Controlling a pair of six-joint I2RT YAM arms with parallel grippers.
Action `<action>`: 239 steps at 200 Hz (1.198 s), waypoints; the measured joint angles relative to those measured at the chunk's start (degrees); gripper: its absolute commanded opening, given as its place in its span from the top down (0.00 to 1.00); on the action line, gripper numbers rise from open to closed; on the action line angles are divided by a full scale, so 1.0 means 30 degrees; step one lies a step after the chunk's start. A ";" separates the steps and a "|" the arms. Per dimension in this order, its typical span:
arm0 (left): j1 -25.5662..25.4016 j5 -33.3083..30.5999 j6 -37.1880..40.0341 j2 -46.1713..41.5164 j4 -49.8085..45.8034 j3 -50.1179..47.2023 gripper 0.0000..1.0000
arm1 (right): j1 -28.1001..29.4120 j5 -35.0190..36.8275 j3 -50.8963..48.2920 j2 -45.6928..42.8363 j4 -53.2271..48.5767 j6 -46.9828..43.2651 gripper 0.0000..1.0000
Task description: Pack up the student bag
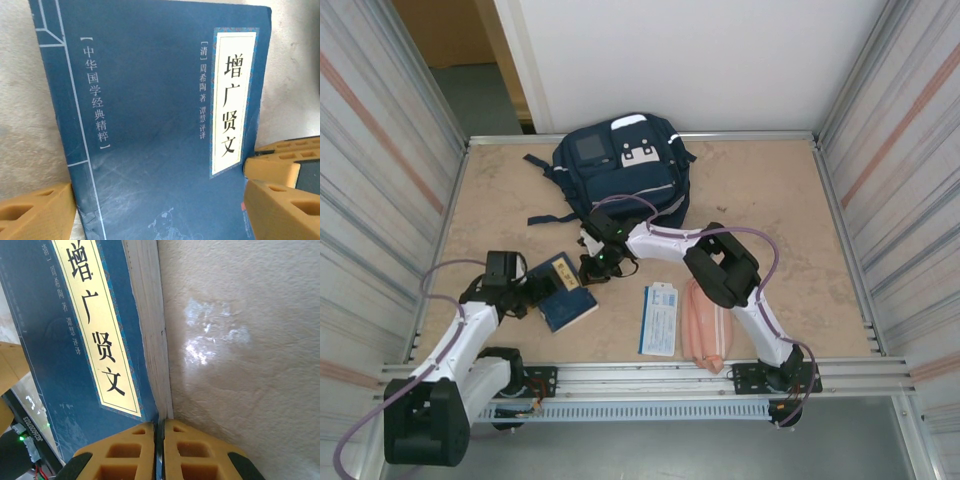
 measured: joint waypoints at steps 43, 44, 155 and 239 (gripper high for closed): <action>0.0000 -0.0007 -0.0211 -0.1311 -0.1005 0.0816 0.19 | -0.0138 -0.0277 -0.0073 0.0000 0.0015 0.0160 0.91; 0.0000 -0.0007 -0.0219 -0.1341 -0.1013 0.0816 0.19 | -0.0146 -0.0291 -0.0073 0.0000 0.0015 0.0168 0.91; -0.0291 -0.0073 -0.0889 0.0882 -0.2259 0.1246 0.35 | -0.0510 -0.1377 -0.0729 -0.0007 0.1071 0.0882 0.90; -0.0321 -0.0240 -0.1515 -0.0823 -0.2528 0.2047 0.41 | -0.0729 -0.1902 -0.1005 -0.0007 0.1515 0.1311 0.79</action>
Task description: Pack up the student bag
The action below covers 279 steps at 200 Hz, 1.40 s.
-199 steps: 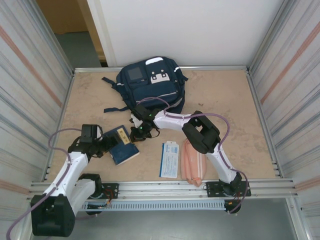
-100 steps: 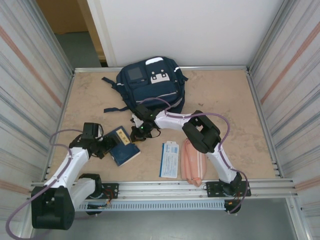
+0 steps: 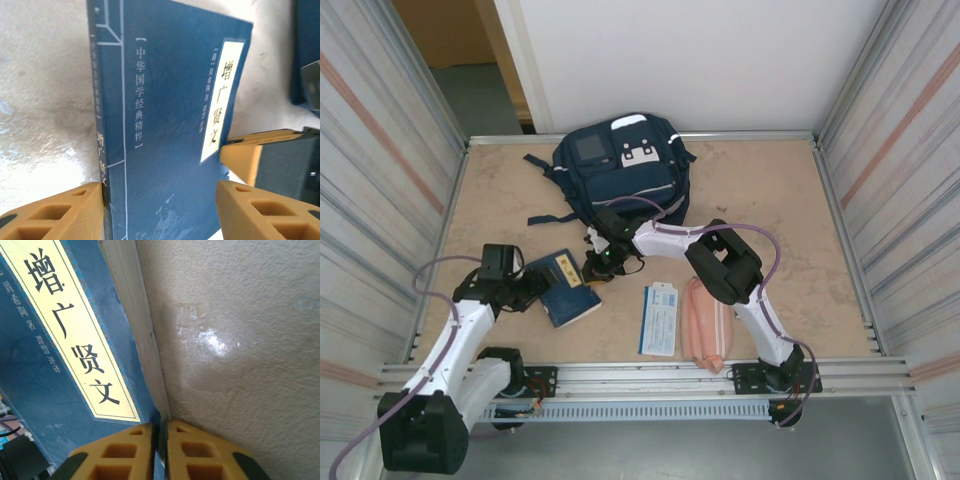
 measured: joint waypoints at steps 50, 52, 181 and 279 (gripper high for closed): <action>-0.1282 0.3504 -0.0648 0.1129 0.3002 0.1559 0.38 | 0.0597 -0.0430 -0.0182 0.0087 0.1195 0.0204 0.73; -0.1326 0.3643 -0.0663 0.1253 0.3104 0.1647 0.37 | 0.0656 -0.0452 -0.0197 0.0095 0.1224 0.0204 0.72; 0.4408 0.0860 0.1035 0.0583 0.1093 -0.0554 0.24 | 0.1107 0.1464 -0.1239 -0.1129 0.1668 0.1056 0.62; 0.4575 0.2062 0.1392 0.4138 0.4000 -0.1712 0.23 | 0.1246 0.4597 0.2055 0.0663 0.0255 0.1253 0.86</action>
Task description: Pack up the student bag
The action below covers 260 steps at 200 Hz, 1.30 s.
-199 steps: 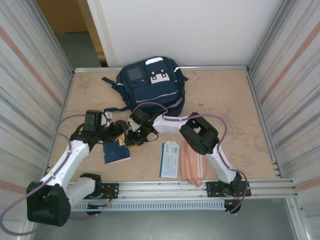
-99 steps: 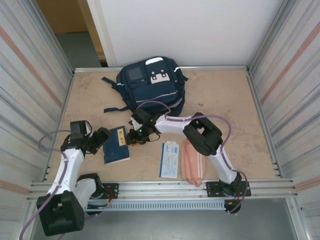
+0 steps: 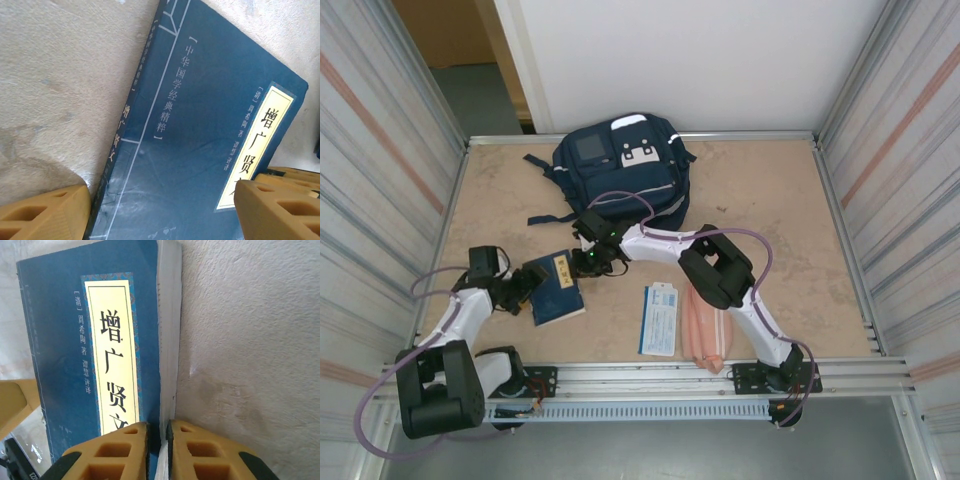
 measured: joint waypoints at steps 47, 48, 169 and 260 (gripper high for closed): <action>-0.0495 0.0816 0.0000 -0.0022 0.0546 -0.0044 0.24 | -0.0350 -0.0270 -0.1100 -0.0554 0.0495 -0.0007 0.91; -0.0503 0.0867 -0.0007 -0.0022 0.0568 -0.0051 0.24 | -0.0372 -0.0291 -0.1144 -0.0568 0.0510 -0.0015 0.91; -0.1785 0.4131 -0.0568 -0.1435 0.0430 0.0262 1.00 | -0.0889 -0.2047 -0.3891 -0.1632 0.2667 -0.1064 0.81; -0.2922 0.4299 -0.1617 -0.3271 -0.1763 0.5421 1.00 | -0.1035 0.0787 -1.1293 -1.2713 0.5938 -0.1894 0.61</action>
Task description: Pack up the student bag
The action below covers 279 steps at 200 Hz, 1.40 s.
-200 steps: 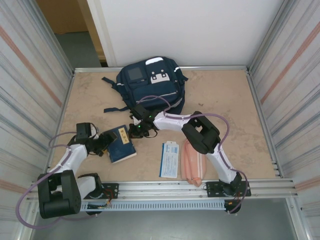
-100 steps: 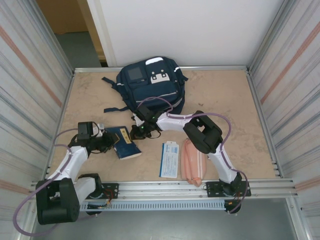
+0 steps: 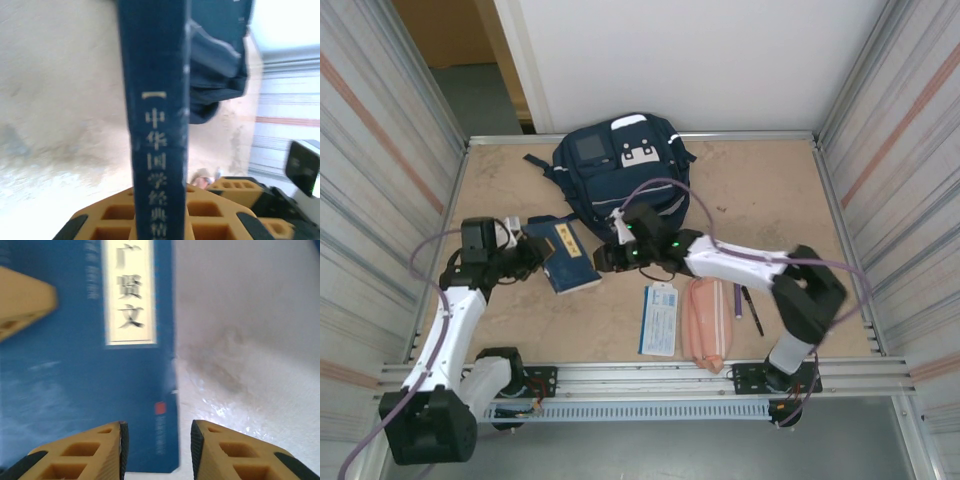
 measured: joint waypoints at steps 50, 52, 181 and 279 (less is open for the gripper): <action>-0.2805 -0.0546 -0.1486 0.0357 0.1137 0.2958 1.00 | 0.0568 0.6659 -0.4262 -0.8684 0.1107 -0.4313 0.46; -0.2929 -0.0576 -0.1530 0.0423 0.1304 0.3016 1.00 | 0.0568 0.6863 -0.4262 -0.8808 0.1042 -0.4371 0.46; -0.9129 -0.4007 -0.6441 0.8699 1.5577 0.3381 1.00 | -0.3264 0.3220 -0.8867 -1.1577 0.3475 1.0499 0.01; -1.0761 -0.6725 -1.1861 1.1395 2.1303 0.3002 1.00 | -0.4634 0.3402 -0.8961 -1.0775 0.6550 1.6130 0.01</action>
